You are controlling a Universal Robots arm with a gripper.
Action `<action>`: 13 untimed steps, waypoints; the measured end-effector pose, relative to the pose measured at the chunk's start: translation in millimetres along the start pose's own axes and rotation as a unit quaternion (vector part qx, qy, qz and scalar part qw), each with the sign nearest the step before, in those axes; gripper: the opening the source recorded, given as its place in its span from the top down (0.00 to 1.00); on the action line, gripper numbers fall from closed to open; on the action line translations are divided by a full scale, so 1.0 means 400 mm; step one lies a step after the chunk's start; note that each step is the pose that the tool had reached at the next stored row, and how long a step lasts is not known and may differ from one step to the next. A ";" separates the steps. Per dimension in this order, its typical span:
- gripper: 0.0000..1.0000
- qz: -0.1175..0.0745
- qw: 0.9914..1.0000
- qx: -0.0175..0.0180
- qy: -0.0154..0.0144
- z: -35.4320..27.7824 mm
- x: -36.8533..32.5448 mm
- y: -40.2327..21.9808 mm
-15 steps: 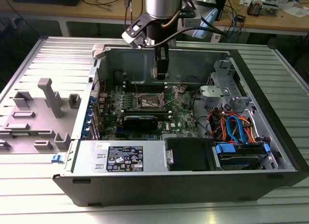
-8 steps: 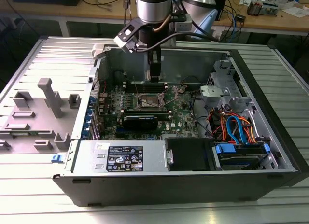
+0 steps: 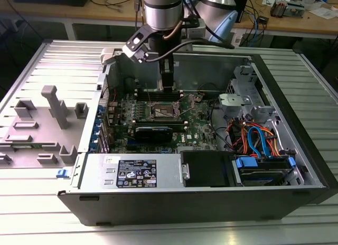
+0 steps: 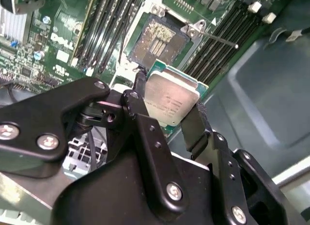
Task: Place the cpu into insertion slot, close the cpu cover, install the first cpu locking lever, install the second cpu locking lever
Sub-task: 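Place the cpu into insertion slot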
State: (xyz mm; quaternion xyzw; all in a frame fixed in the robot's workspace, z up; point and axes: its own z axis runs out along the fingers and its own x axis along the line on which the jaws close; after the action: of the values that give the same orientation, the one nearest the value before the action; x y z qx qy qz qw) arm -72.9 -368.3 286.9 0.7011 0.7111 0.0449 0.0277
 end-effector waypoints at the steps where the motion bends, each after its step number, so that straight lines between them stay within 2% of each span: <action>1: 0.46 0.000 1.000 0.000 0.000 0.006 0.000 -0.001; 6: 0.46 0.000 1.000 -0.001 0.000 0.028 -0.001 -0.004; 13: 0.46 0.000 1.000 -0.001 0.000 0.031 -0.001 -0.005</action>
State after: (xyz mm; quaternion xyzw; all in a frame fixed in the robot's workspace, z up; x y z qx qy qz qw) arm -73.6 -368.3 274.4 0.7011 0.7110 0.0457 0.0286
